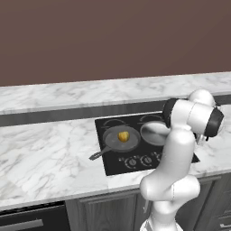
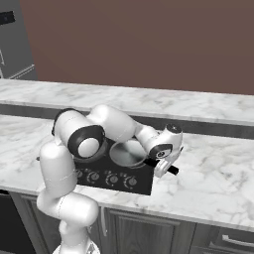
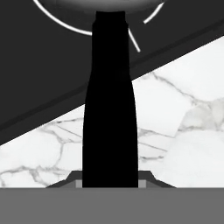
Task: Place both pans onto different burners. Then place the squash and the fish on different pans.
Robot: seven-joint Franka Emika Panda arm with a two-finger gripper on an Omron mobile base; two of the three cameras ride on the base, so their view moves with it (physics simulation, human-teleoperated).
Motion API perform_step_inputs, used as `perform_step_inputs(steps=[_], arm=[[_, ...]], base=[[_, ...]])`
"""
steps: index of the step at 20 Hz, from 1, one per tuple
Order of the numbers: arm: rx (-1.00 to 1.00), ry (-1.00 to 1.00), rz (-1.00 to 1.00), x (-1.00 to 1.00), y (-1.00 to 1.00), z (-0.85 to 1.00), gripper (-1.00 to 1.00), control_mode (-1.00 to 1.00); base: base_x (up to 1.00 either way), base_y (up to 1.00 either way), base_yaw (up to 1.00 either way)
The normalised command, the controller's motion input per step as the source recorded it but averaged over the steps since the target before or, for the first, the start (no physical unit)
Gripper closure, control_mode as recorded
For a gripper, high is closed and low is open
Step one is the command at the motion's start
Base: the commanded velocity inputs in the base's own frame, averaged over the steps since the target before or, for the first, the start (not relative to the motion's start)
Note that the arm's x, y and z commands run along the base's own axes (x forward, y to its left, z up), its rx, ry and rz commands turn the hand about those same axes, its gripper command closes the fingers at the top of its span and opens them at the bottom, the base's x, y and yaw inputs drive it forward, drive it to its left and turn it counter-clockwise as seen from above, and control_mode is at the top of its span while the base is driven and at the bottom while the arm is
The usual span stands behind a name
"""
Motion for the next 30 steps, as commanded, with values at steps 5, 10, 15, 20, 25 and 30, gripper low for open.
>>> perform_step_inputs(steps=[5,10,15,20,25,30], arm=[[0.00,0.00,0.02,0.35,-0.22,-0.13,1.00,-1.00],[0.00,0.00,0.02,0.16,-0.33,-0.11,1.00,-1.00],[0.00,0.03,0.04,0.00,-0.19,-0.01,1.00,-1.00],[0.00,0.08,0.01,0.00,0.00,0.00,1.00,-1.00],[0.00,0.08,0.01,0.00,0.00,-0.12,1.00,-1.00],[0.00,0.04,0.00,0.00,0.00,-0.17,1.00,-1.00]], base=[[0.00,0.00,0.00],[0.00,0.00,0.00],[0.00,0.00,0.00],[0.00,0.00,0.00],[0.00,0.00,0.00],[0.00,0.00,0.00]])
